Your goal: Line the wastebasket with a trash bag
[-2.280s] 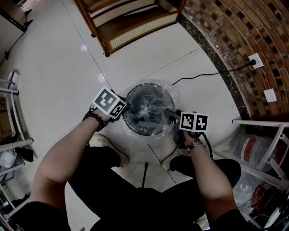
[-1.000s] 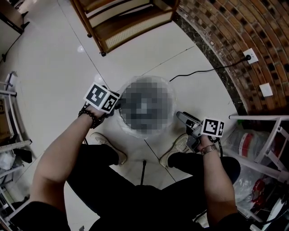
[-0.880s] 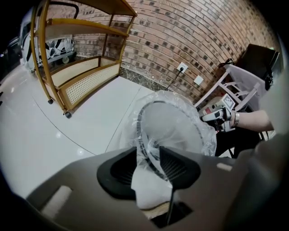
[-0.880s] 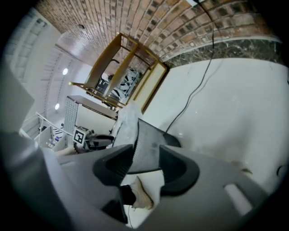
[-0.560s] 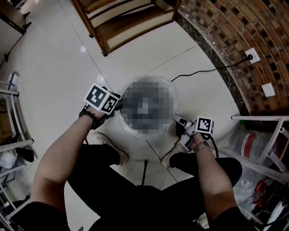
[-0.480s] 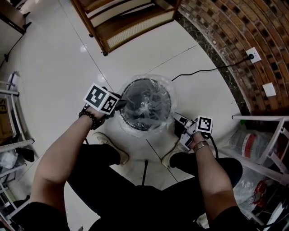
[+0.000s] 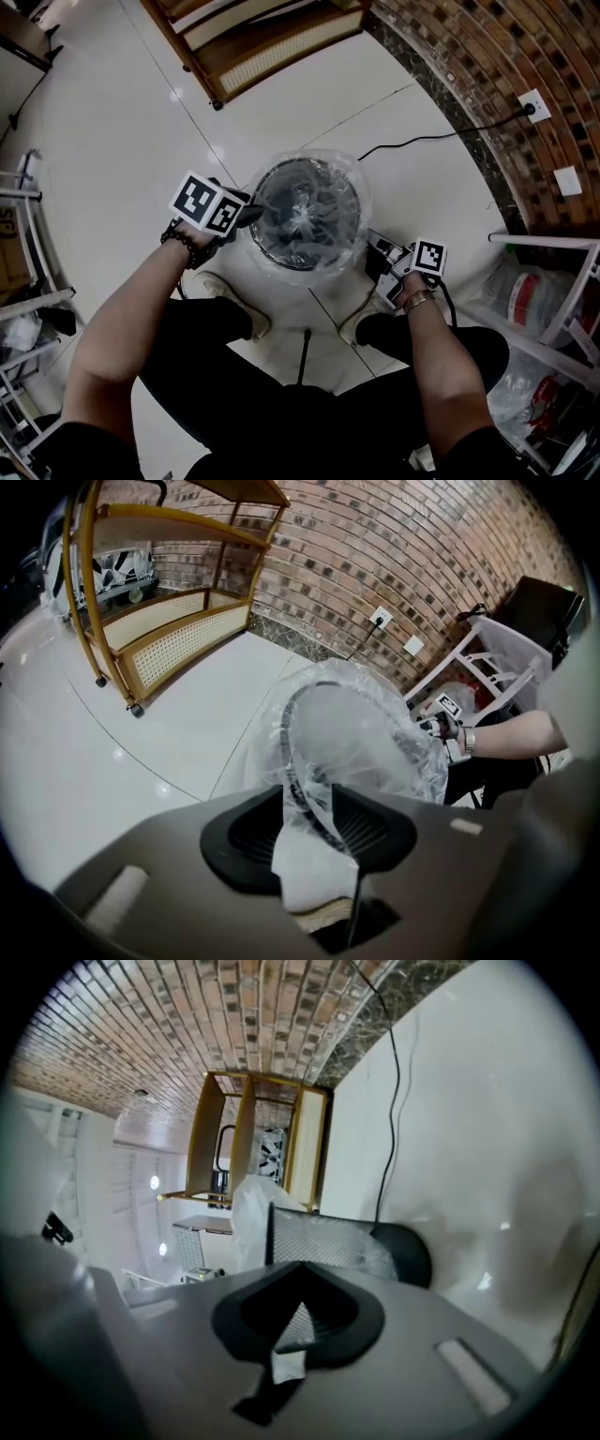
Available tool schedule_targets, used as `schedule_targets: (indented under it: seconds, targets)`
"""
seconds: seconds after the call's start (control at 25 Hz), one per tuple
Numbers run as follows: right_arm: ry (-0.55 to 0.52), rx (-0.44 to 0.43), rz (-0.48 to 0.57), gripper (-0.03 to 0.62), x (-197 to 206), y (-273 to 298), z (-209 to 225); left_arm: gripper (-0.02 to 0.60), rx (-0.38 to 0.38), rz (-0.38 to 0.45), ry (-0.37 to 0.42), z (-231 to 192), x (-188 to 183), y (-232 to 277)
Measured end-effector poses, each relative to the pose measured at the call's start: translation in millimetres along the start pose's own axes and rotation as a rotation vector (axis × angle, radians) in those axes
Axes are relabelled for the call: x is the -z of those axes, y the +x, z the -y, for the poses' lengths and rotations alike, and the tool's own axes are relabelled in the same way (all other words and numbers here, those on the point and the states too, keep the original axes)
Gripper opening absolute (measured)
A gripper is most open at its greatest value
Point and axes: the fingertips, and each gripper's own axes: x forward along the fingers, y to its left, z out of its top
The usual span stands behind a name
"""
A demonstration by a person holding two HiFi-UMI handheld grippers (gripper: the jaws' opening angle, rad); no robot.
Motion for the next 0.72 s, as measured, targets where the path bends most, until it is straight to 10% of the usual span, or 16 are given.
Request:
schedule_targets:
  seconds: [0.16,0.28,0.4,0.72]
  targets:
    - [0.089,-0.115,0.046,0.206,-14,1,-14,0.169,0.002,0.003,-0.013,-1,0,0]
    - [0.121,-0.196,0.052,0.191,-20,9,-28,0.169,0.006,0.004,-0.015,0,-1,-1]
    - [0.114,-0.212,0.049,0.04,-20,16,-32,0.169,0.008,0.001,-0.015,0,0,-1]
    - [0.113,-0.222,0.073,0.038,-15,5,-28,0.169,0.005,-0.003,-0.02,-3,1,2]
